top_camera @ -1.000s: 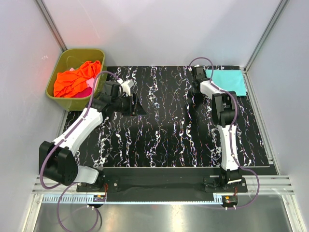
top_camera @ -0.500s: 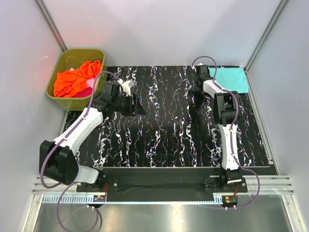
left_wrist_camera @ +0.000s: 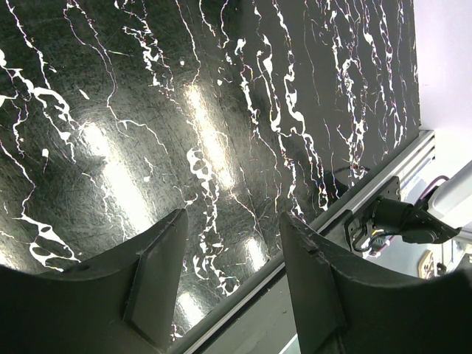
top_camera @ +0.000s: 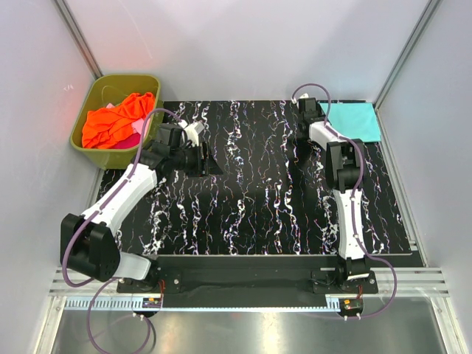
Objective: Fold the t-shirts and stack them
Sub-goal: Neatly place the folded tshirt to the corner, then reset both grippers
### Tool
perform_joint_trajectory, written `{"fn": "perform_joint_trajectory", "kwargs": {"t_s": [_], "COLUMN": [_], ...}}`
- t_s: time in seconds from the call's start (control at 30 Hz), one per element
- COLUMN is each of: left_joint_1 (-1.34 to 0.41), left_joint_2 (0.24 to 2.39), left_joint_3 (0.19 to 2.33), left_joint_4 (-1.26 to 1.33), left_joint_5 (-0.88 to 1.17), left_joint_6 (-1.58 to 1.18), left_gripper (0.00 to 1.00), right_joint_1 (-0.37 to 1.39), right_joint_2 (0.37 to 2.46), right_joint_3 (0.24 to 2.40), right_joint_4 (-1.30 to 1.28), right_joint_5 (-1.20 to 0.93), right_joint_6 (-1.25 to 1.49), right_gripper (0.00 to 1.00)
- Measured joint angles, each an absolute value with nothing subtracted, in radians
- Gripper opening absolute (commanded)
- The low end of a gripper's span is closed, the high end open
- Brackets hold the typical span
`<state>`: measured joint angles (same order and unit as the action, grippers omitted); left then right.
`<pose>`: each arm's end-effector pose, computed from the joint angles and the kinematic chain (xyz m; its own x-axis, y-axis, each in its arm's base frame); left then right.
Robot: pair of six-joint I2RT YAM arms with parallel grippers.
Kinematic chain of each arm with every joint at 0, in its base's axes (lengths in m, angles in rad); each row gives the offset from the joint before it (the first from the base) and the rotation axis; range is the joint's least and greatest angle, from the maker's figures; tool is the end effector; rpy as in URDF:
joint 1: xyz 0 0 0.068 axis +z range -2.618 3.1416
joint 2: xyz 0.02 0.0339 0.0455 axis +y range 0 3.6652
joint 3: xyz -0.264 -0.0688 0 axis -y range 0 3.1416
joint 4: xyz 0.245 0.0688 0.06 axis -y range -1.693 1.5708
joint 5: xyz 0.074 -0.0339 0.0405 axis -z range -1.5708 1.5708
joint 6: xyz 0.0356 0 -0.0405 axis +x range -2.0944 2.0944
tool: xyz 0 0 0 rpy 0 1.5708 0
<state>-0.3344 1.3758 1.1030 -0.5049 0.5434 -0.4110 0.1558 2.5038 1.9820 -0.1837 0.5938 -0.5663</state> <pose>0.2730 -0.1143 0.2910 -0.8589 -0.0636 -0.5082 0.3118 0.7224 -0.6172 0.5496 0.0662 0.1335 -0.6973 -0.5597 -0.4478 -0.0971 0.6928 -0.7146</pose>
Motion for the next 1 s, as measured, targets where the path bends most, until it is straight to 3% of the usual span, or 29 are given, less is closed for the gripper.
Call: {"fn": "perform_joint_trajectory", "kwargs": {"t_s": [0.2,0.3,0.33,0.63,0.83,1.0], "left_joint_1": [-0.332,-0.332,-0.332,-0.329,-0.327,-0.327], "left_joint_2": [1.364,1.329,1.31,1.088,0.943,0.9], "left_joint_3": [1.103,1.103,1.103,1.195,1.187,1.159], "left_joint_4": [-0.503,-0.503,-0.504,-0.542,-0.544,-0.546], "left_joint_5": [0.507,0.488,0.484,0.41,0.388,0.391], "left_joint_6": [-0.411,-0.415,-0.418,-0.426,-0.426,-0.425], "left_gripper": [0.57,0.57,0.57,0.6,0.63,0.69], "right_joint_1": [0.244,0.316,0.342,0.4,0.385,0.386], "right_joint_2": [2.477,2.421,2.384,1.77,1.352,1.132], "right_joint_3": [1.982,1.982,1.975,1.7,1.409,1.217], "right_joint_4": [-0.207,-0.271,-0.304,-0.556,-0.63,-0.665], "right_joint_5": [0.613,0.616,0.608,0.282,0.023,-0.101], "right_joint_6": [-0.498,-0.406,-0.354,0.145,0.331,0.435], "right_gripper": [0.72,0.88,0.99,1.0,1.0,1.0]}}
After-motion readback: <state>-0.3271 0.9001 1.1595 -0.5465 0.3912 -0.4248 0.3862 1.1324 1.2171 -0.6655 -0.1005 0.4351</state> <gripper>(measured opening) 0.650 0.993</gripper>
